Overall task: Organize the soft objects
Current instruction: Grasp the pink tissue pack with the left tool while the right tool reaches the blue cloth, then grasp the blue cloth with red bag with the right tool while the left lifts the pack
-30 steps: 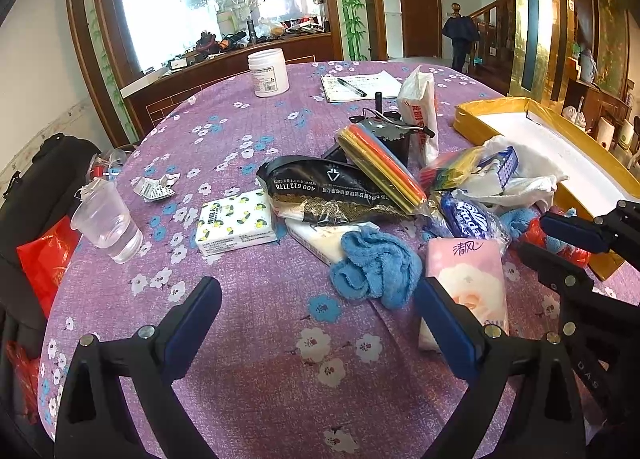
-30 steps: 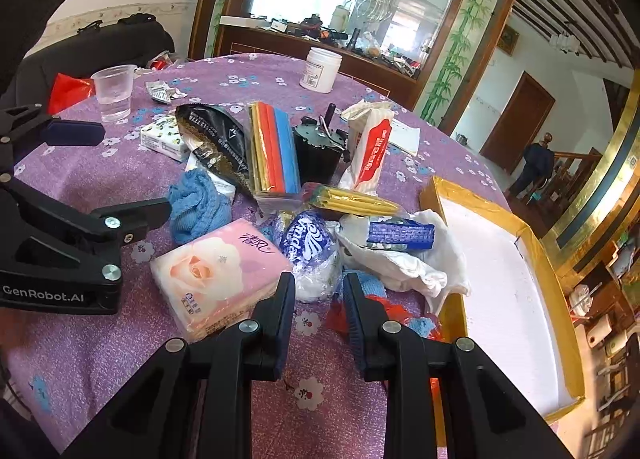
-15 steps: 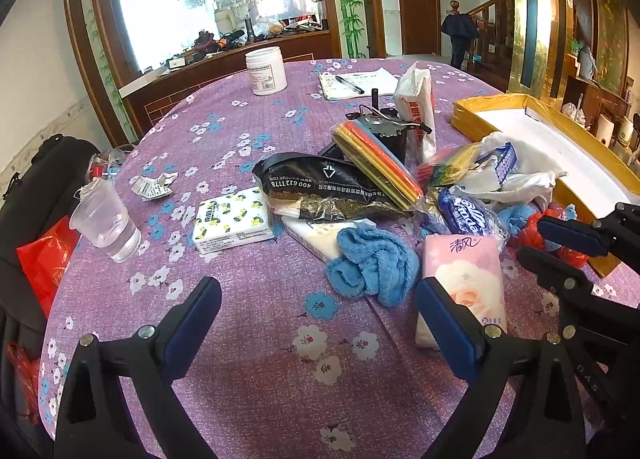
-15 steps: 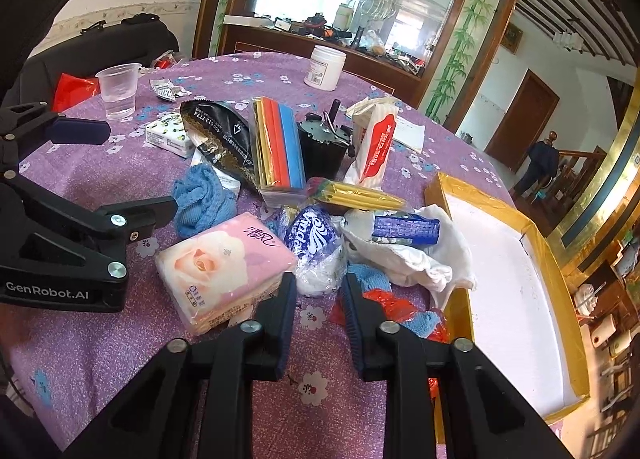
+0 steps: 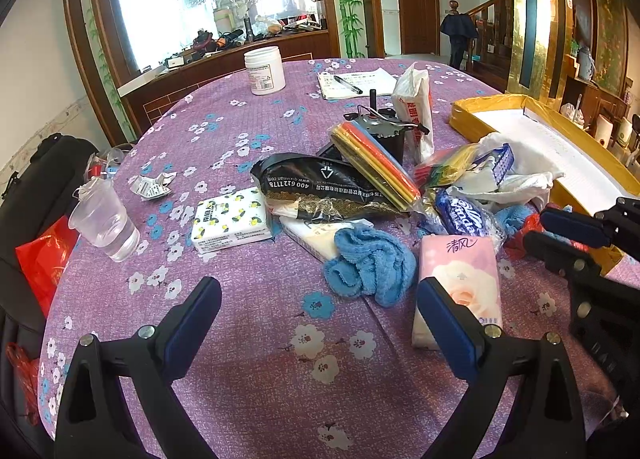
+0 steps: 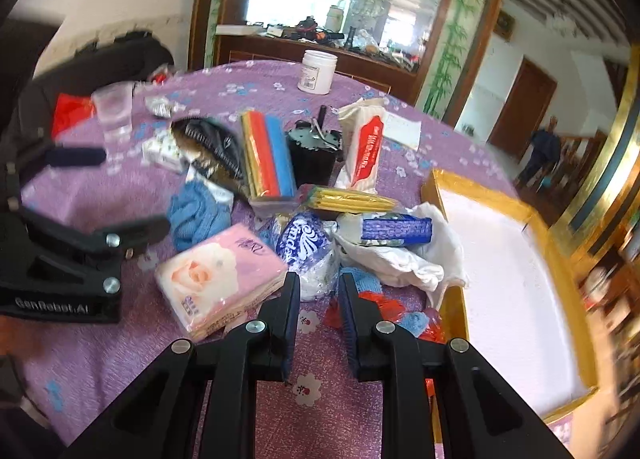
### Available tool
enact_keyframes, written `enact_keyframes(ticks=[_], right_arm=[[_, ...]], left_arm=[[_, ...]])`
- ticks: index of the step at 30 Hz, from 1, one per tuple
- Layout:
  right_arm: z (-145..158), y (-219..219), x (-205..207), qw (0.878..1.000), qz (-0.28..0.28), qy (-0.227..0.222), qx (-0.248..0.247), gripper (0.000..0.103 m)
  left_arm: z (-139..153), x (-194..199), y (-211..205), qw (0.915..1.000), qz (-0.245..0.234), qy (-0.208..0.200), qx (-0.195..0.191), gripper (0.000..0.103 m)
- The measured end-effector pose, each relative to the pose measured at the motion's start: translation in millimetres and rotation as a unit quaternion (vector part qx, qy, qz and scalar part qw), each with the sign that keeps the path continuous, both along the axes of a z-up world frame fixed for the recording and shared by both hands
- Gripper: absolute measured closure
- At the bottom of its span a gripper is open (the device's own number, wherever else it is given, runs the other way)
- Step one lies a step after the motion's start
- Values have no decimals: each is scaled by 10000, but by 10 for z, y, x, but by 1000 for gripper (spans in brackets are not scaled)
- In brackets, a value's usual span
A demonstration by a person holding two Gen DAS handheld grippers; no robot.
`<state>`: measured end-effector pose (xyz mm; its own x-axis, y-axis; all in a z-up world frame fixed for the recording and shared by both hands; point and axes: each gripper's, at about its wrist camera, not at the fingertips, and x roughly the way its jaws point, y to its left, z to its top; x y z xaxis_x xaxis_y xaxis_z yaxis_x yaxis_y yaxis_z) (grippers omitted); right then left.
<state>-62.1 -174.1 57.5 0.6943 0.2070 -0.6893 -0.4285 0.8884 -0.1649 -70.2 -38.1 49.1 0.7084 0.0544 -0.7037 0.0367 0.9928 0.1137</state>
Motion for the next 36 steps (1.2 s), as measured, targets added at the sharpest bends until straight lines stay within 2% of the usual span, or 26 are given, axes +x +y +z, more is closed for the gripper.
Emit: enact_keyframes(ticks=[4, 5, 10, 14, 17, 19, 22, 24, 25, 28, 29, 30, 32, 36], right_arm=[[40, -174, 72, 9982, 51, 370, 469, 61], [56, -227, 82, 9977, 54, 413, 531, 54], [129, -405, 61, 9940, 256, 521, 932, 54], [145, -473, 72, 9923, 252, 550, 1085, 54], [207, -590, 100, 9907, 36, 451, 1282, 54], [240, -661, 122, 9902, -39, 443, 1327, 54], [252, -748, 136, 9893, -82, 533, 1358, 54], [253, -804, 138, 9893, -102, 566, 1343, 54], [249, -815, 136, 9896, -106, 568, 1315, 54], [235, -812, 134, 9912, -101, 604, 1175, 54], [226, -811, 132, 9918, -105, 612, 1116, 53], [213, -794, 139, 9927, -80, 630, 1025, 52], [174, -746, 153, 9944, 17, 688, 804, 49], [104, -630, 159, 9963, 256, 693, 436, 48]], left_arm=[[16, -18, -12, 10000, -52, 13, -63, 5], [21, -25, -15, 9999, -95, 26, -104, 5], [64, -23, -12, 9979, -404, 193, -465, 5], [40, 10, -102, 9923, -753, 484, -852, 5], [26, 13, -281, 9903, -982, 541, -826, 5], [-7, 43, -406, 9894, -1103, 638, -704, 11], [-106, 122, -550, 9888, -1146, 835, -465, 16], [-183, 194, -608, 9878, -1131, 994, -396, 30], [-232, 234, -624, 9869, -1107, 1111, -388, 33], [-377, 319, -663, 9849, -994, 1367, -367, 36], [-380, 307, -679, 9866, -965, 1276, -315, 38], [-371, 292, -686, 9873, -944, 1237, -306, 49], [-346, 258, -679, 9879, -940, 1187, -339, 52], [-286, 162, -585, 9880, -951, 1092, -540, 52]])
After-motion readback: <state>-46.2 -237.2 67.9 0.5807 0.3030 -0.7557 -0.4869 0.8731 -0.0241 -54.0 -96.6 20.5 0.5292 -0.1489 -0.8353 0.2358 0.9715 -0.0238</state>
